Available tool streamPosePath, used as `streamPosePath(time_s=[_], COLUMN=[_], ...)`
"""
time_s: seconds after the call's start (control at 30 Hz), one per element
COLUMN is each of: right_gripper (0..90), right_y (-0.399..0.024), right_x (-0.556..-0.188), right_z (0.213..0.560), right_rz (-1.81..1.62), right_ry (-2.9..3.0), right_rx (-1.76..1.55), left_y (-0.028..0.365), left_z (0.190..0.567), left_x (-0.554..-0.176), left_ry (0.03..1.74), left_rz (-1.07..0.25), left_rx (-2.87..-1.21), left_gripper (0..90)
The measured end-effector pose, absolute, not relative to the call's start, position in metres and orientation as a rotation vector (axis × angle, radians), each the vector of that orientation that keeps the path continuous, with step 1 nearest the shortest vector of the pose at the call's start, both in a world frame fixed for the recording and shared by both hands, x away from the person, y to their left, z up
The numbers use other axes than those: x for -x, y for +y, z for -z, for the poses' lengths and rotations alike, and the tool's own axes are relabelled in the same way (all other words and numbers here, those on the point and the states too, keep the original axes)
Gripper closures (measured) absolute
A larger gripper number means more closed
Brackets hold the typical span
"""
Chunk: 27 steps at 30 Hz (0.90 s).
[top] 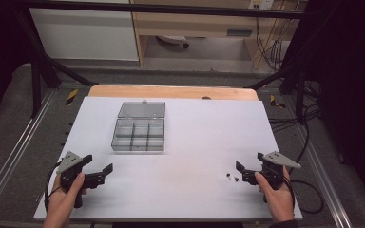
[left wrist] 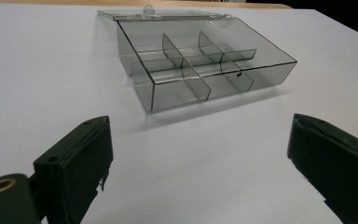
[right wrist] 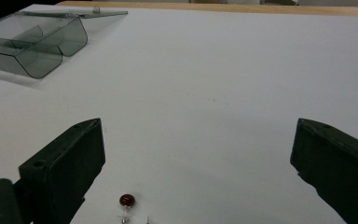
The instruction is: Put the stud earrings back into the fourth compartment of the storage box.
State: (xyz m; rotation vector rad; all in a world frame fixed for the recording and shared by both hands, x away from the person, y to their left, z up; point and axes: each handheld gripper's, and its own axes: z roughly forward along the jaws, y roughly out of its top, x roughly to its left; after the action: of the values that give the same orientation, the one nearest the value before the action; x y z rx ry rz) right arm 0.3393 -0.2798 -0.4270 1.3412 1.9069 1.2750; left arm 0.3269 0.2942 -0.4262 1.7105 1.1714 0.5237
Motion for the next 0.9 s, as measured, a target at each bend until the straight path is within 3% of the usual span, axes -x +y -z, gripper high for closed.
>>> streamPosePath(time_s=[0.47, 0.73, 0.9], right_gripper=[6.0, 19.3, 32.6], right_y=[-0.270, -0.270, -0.270], right_x=[-0.331, -0.328, -0.325], right_z=[0.423, 0.422, 0.427], right_rz=[-1.196, -1.159, -1.121], right_ry=[1.960, 2.030, 2.068], right_rx=[-1.374, -1.432, -1.461], left_y=[0.290, 0.290, 0.289], left_z=[0.426, 0.427, 0.427], left_x=[-0.328, -0.328, -0.328], left_ry=[1.168, 1.171, 1.172], left_rz=[-0.518, -0.513, -0.510], left_rx=[-1.742, -1.753, -1.760], left_gripper=[6.5, 6.5, 6.6])
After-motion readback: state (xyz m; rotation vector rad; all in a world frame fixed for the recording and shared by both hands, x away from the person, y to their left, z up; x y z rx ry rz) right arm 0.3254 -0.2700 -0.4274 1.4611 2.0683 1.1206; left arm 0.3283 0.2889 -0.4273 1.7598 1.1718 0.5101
